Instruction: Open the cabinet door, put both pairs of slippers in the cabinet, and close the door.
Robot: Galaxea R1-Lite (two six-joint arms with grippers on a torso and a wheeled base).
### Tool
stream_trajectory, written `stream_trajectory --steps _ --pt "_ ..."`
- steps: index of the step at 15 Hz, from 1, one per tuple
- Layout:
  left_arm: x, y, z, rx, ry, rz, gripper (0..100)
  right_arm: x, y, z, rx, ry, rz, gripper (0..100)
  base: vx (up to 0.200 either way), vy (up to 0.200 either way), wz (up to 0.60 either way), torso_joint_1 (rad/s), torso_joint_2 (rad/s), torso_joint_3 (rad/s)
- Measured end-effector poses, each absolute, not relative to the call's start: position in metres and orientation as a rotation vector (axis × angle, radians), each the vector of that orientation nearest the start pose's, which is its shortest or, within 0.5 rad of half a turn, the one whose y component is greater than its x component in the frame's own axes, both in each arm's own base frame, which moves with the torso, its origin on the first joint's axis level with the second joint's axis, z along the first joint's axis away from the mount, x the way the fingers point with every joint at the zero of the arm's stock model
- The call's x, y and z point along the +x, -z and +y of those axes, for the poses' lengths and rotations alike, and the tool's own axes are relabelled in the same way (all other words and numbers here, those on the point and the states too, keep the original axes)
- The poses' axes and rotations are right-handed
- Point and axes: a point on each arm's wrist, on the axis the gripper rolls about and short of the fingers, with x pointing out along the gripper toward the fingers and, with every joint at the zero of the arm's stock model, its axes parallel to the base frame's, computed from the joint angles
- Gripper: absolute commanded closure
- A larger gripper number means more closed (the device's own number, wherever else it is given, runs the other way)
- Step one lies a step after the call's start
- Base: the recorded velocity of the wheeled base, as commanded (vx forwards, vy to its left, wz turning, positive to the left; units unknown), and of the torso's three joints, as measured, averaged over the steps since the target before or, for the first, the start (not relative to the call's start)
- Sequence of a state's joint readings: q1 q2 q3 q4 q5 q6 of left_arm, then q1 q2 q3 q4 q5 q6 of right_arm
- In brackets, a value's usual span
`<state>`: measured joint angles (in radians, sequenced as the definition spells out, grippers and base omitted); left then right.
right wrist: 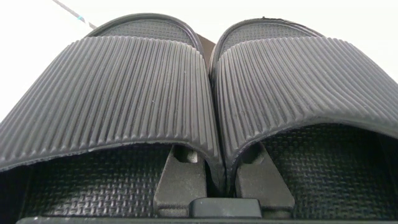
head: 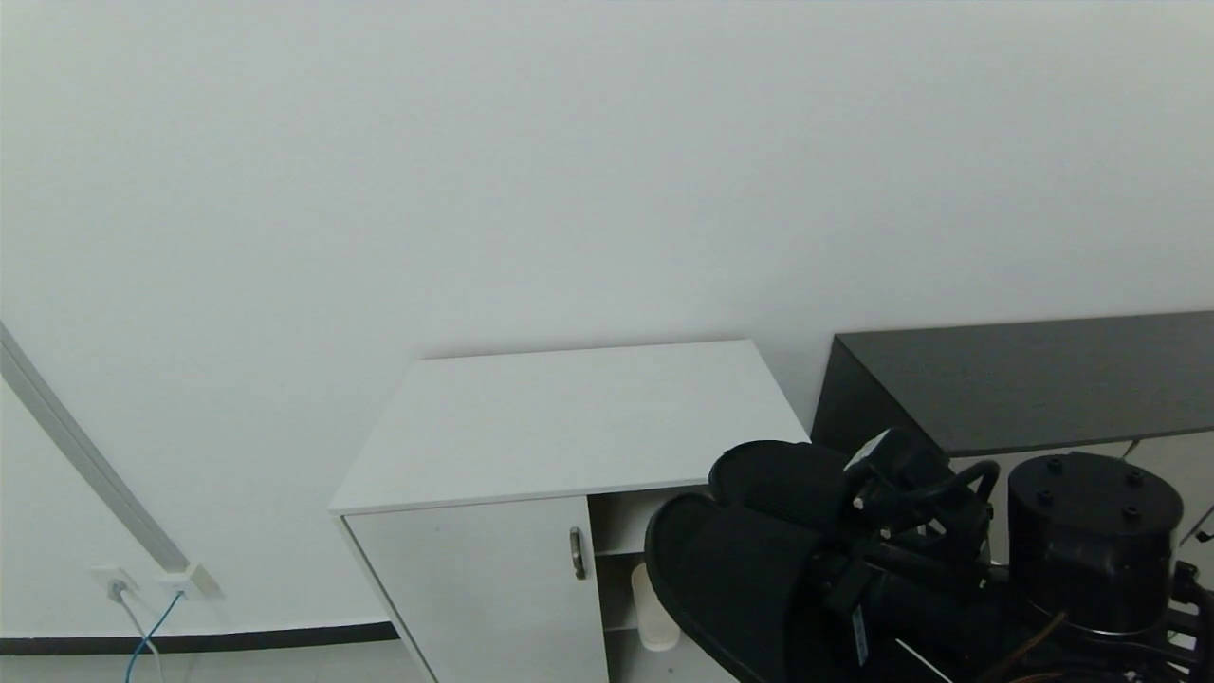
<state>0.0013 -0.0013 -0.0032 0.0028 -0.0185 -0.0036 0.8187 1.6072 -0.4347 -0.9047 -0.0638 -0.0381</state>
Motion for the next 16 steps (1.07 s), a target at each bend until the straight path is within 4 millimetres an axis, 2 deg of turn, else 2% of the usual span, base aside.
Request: stream_trajectory --steps 12,16 --pt "-0.0231 -0.076 -0.0004 -0.009 0.016 -0.001 100 0.1657 -0.1413 0.1805 -0.152 -0.772 0.225 100 0.0 0.0 0.0 -0.153 0.36 0.198" --pt "-0.0231 -0.076 -0.0004 -0.009 0.016 -0.001 100 0.1651 -0.1406 0.1805 -0.154 -0.773 0.227 100 0.0 0.0 0.0 -0.217 0.52 0.294"
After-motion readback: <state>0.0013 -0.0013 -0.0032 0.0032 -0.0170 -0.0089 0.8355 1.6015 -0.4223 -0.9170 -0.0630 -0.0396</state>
